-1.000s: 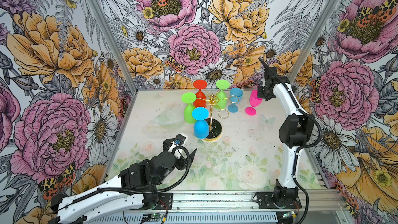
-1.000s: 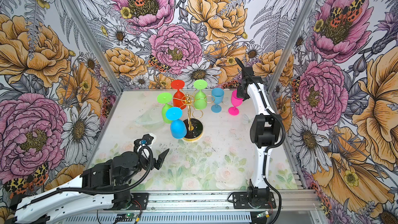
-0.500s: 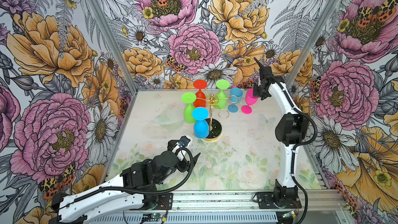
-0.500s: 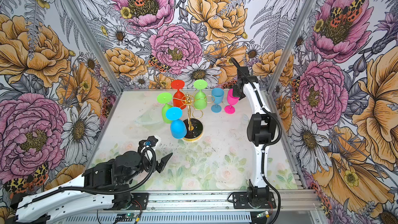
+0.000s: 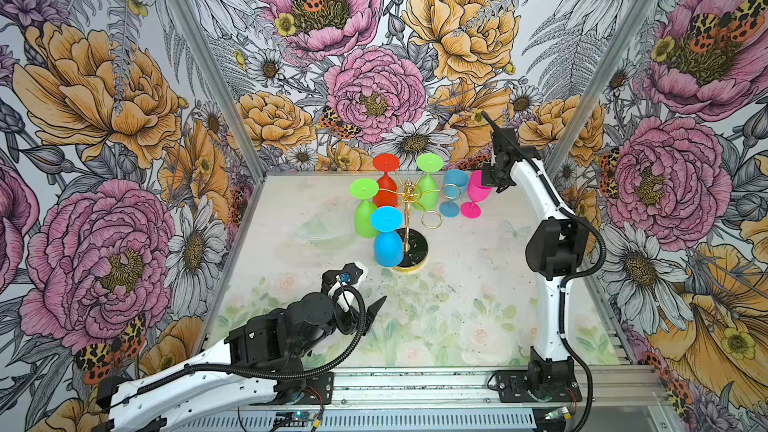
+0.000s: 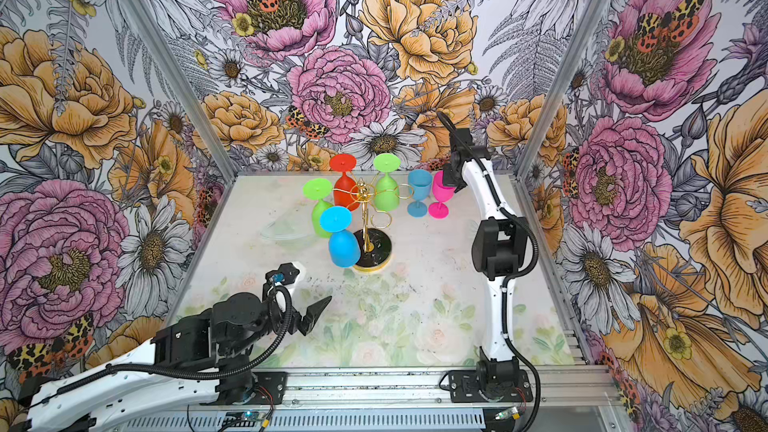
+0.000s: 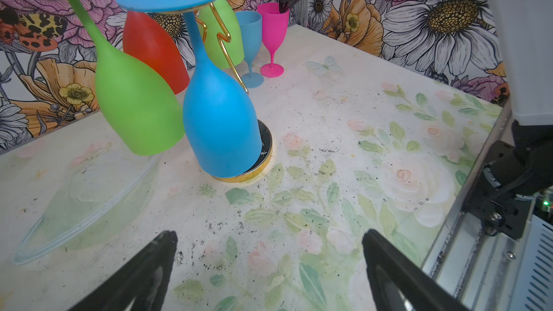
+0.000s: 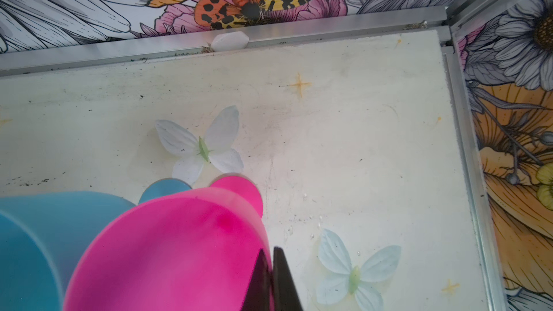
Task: Take the wine glass off the wine glass rack
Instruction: 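Set the magenta glass upright and open the right gripper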
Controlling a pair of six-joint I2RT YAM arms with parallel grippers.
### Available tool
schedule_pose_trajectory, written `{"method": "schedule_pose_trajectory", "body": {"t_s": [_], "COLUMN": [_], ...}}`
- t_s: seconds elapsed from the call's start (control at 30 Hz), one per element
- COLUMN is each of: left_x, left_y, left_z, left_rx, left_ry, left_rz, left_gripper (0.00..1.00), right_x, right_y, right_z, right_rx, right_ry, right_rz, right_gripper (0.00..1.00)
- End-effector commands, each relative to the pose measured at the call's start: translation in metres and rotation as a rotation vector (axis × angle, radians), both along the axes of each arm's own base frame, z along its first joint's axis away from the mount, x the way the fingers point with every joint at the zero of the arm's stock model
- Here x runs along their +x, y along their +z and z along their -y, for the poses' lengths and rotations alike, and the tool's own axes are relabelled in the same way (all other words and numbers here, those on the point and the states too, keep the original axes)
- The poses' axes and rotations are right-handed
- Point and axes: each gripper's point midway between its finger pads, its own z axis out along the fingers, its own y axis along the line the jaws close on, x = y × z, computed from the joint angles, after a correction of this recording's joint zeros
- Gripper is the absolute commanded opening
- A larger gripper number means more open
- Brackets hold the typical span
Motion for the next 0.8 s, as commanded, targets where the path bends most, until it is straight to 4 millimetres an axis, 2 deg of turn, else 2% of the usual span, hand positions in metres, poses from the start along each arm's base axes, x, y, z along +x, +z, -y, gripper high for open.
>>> {"method": "schedule_pose_trajectory", "body": {"t_s": [0.0, 0.4, 0.63, 0.77], "left_x": [-0.002, -0.002, -0.002, -0.002], "left_y": [0.003, 0.001, 0.000, 0.000], "left_z": [0.000, 0.002, 0.002, 0.002], "left_rx": [-0.019, -0.014, -0.011, -0.007], "left_ry": [-0.019, -0.024, -0.028, -0.023], "left_rz": [0.013, 0.009, 0.008, 0.009], "left_gripper": [0.99, 0.99, 0.99, 0.99], "right_x": [0.007, 0.010, 0.011, 0.010], "right_y": [0.002, 0.007, 0.011, 0.021], "right_z": [0.001, 0.003, 0.002, 0.002], "right_rx": [-0.017, -0.031, -0.023, -0.023], "right_ry": [-0.019, -0.026, -0.019, -0.018], "right_rz": [0.020, 0.038, 0.047, 0.065], "right_gripper": [0.00, 0.06, 0.17, 0.23]}}
